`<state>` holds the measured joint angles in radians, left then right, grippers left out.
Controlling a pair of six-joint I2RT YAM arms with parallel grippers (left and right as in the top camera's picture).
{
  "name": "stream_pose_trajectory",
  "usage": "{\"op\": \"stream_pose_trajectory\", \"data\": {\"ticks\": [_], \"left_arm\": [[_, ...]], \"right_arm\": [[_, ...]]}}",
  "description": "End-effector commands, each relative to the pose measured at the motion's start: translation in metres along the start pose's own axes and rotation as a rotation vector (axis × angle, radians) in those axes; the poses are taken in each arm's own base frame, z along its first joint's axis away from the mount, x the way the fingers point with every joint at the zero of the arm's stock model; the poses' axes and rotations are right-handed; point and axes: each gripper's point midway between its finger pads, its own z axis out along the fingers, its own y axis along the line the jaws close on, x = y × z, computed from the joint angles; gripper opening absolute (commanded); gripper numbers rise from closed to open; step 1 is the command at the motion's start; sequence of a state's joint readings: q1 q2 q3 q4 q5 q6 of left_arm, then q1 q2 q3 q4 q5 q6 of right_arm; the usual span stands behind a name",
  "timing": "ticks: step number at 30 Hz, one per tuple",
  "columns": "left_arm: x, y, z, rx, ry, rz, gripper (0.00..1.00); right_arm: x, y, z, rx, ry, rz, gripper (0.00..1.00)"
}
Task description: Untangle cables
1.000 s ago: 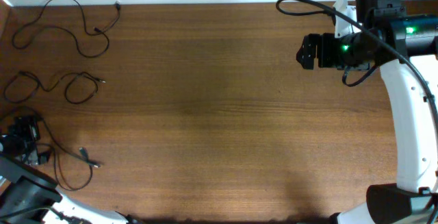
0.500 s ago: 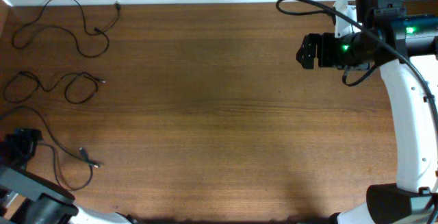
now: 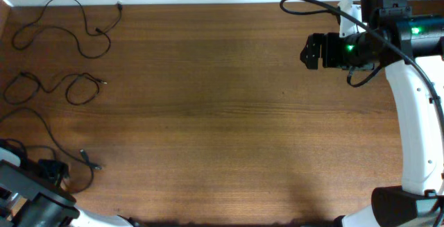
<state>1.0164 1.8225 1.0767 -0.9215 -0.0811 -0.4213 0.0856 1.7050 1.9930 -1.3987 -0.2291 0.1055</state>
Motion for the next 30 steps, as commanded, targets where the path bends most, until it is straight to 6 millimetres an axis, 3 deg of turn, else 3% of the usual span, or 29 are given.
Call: {"op": "stream_pose_trajectory", "data": {"ticks": [1, 12, 15, 17, 22, 30], "left_arm": [[0.000, 0.001, 0.003, -0.010, -0.009, 0.007, 0.39], [0.009, 0.003, 0.015, -0.014, 0.007, 0.006, 0.28], [0.013, 0.000, 0.017, 0.009, 0.024, -0.030, 0.11], [0.019, -0.019, 0.016, 0.119, 0.062, -0.030, 0.00], [0.030, -0.058, 0.005, 0.344, 0.141, -0.031, 0.00], [0.029, -0.058, 0.005, 0.346, 0.140, -0.031, 0.00]], "right_arm": [[0.002, 0.000, 0.003, -0.005, 0.011, 0.003, 0.99], [0.002, 0.000, 0.003, -0.004, 0.013, 0.004, 0.99], [0.003, 0.000, 0.003, -0.004, 0.014, 0.004, 0.99], [0.002, 0.000, 0.003, -0.004, 0.014, 0.003, 0.99], [0.003, -0.001, 0.003, -0.003, 0.018, 0.004, 0.99], [0.004, -0.001, 0.003, -0.003, 0.020, 0.005, 0.99]]}}
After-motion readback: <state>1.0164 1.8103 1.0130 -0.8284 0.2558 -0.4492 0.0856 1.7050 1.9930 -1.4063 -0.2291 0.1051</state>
